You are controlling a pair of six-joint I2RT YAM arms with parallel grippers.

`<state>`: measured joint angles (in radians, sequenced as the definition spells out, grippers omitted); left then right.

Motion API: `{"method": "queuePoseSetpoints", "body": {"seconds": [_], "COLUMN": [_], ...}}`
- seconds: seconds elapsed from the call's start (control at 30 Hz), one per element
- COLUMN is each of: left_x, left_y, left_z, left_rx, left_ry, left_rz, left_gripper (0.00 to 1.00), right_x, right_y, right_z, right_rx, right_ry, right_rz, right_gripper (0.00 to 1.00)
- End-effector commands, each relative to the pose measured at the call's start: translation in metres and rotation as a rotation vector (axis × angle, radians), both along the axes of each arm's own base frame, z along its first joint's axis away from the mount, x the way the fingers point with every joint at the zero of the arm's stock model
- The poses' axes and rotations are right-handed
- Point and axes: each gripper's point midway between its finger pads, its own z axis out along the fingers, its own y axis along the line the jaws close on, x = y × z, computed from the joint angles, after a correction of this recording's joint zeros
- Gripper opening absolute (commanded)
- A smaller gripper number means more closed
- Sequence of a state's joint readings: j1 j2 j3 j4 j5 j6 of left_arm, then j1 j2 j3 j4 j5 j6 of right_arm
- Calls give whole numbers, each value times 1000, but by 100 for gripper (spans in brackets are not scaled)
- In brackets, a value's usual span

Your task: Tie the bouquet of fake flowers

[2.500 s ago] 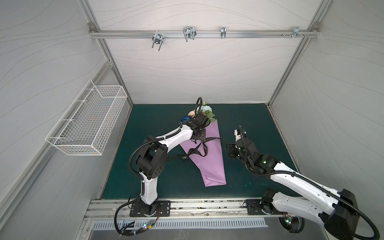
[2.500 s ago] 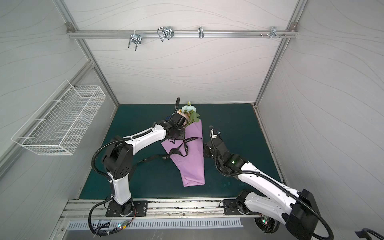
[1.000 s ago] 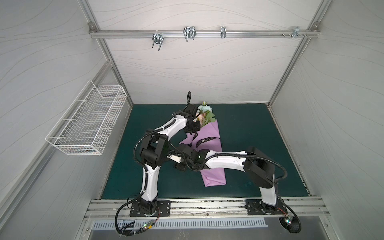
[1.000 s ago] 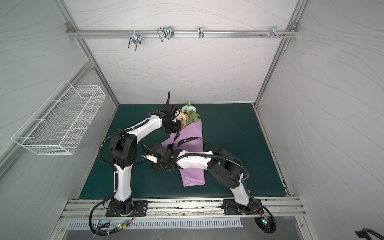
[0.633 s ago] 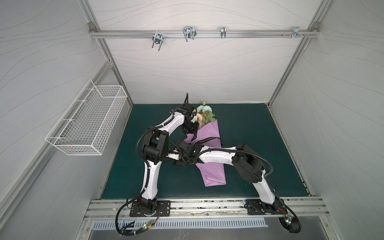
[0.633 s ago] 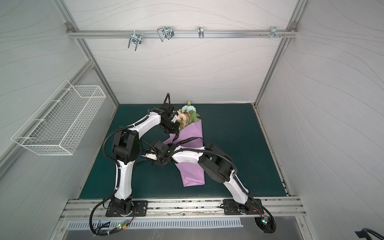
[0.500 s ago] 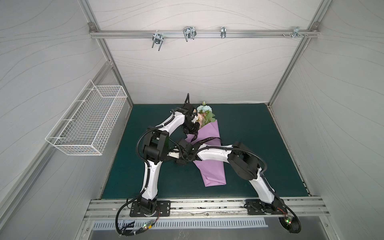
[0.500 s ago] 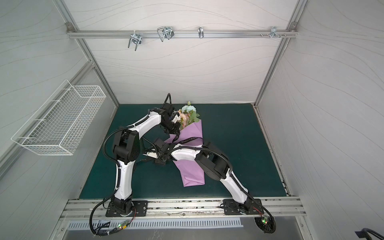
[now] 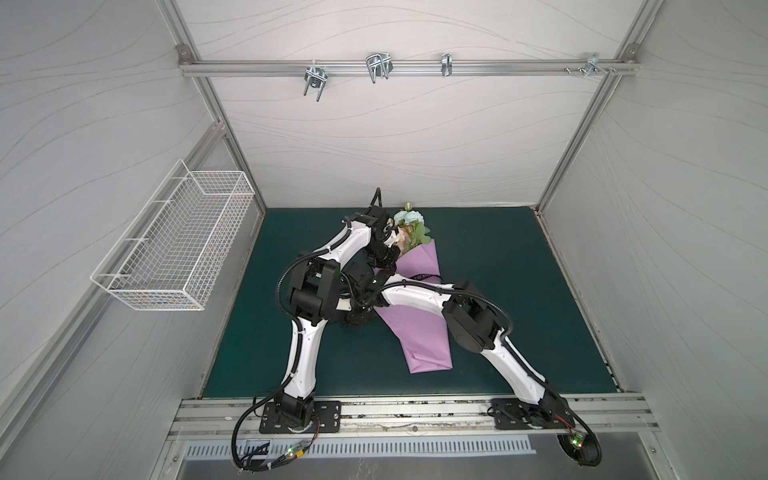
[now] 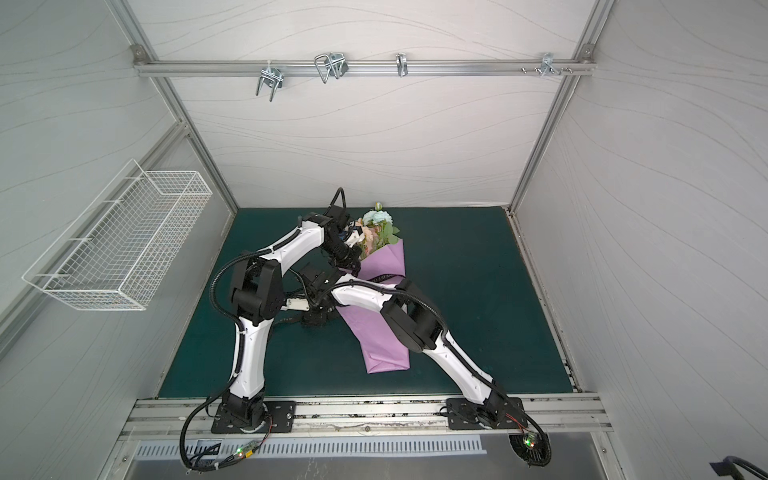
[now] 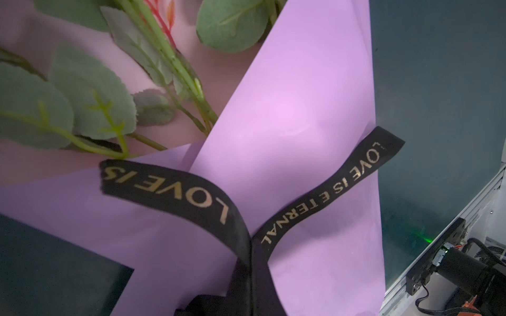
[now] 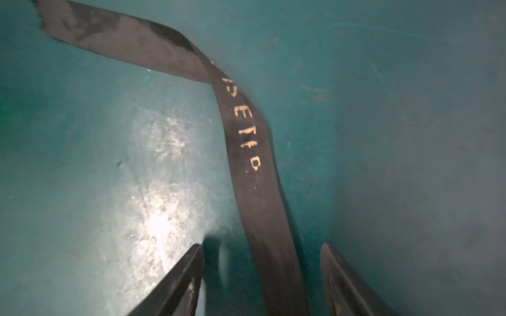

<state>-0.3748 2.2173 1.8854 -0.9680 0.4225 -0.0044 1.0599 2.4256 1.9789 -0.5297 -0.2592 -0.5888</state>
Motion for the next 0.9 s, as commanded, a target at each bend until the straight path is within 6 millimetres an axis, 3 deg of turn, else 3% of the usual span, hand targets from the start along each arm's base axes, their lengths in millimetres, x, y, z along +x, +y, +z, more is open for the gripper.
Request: {"method": "queuePoseSetpoints", "body": {"seconds": [0.0, 0.23, 0.33, 0.47, 0.63, 0.73, 0.87], "left_x": [2, 4, 6, 7, 10, 15, 22], "left_y": [-1, -6, -5, -1, 4, 6, 10], "left_z": [9, 11, 10, 7, 9, 16, 22], "left_rx": [6, -21, -12, 12, 32, 42, 64], "left_ry": [-28, -32, -34, -38, -72, -111, -151], "left_rz": [-55, -49, -40, -31, -16, -4, 19], "left_gripper": [0, 0, 0, 0, 0, 0, 0], "right_x": [-27, -32, -32, -42, -52, -68, -91], "right_y": [-34, -48, -48, -47, -49, -50, -60], "right_z": [-34, -52, -48, -36, 1, 31, 56], "right_rx": [-152, -229, -238, -227, -182, -105, -41], "right_ry": [155, 175, 146, 119, 83, 94, 104], "right_rz": [70, 59, 57, 69, 35, 21, -3], "right_gripper": [67, 41, 27, 1, 0, 0, 0]}}
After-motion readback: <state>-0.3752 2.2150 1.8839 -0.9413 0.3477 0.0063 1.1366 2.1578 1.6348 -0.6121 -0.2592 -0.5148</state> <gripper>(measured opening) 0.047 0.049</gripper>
